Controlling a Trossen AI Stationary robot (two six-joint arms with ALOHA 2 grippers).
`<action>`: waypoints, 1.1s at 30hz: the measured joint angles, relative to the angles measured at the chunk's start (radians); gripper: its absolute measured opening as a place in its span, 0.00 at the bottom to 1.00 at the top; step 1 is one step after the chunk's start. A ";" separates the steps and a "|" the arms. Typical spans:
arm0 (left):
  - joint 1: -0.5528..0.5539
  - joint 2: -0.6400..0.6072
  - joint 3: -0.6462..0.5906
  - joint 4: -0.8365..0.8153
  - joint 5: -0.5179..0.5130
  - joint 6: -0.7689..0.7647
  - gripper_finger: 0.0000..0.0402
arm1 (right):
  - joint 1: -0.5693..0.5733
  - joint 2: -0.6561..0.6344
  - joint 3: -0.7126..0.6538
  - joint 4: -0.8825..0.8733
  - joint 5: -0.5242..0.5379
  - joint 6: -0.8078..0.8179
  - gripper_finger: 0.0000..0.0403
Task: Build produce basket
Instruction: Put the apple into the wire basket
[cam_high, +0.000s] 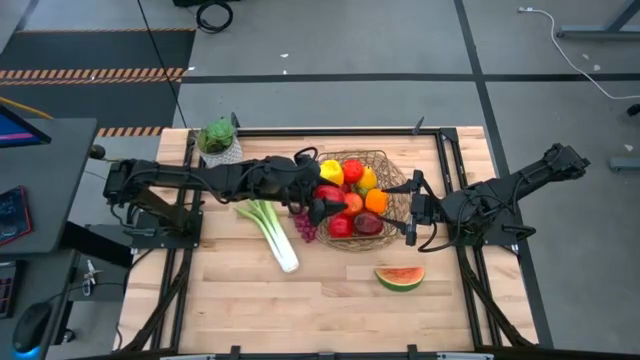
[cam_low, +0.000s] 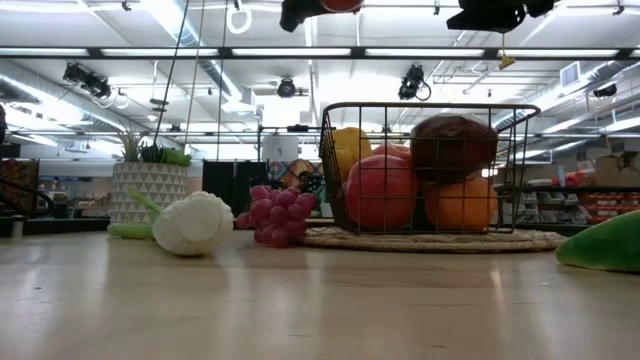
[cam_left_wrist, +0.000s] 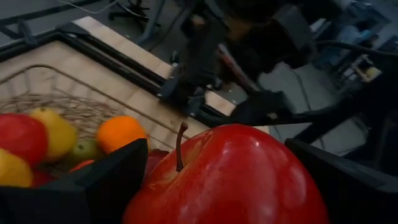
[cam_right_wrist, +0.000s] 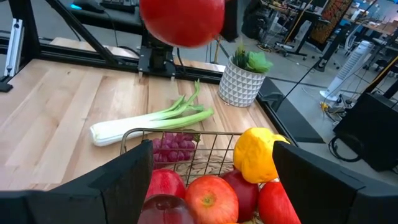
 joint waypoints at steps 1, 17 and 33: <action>-0.003 0.000 0.000 0.008 0.012 -0.001 0.94 | 0.000 0.000 0.000 0.000 0.000 0.000 0.83; -0.006 0.000 0.000 0.040 0.285 0.146 0.94 | 0.000 0.000 0.000 0.000 -0.001 0.000 0.83; -0.089 0.000 0.000 -0.060 0.411 0.677 0.94 | 0.000 0.000 0.000 -0.001 -0.001 0.000 0.83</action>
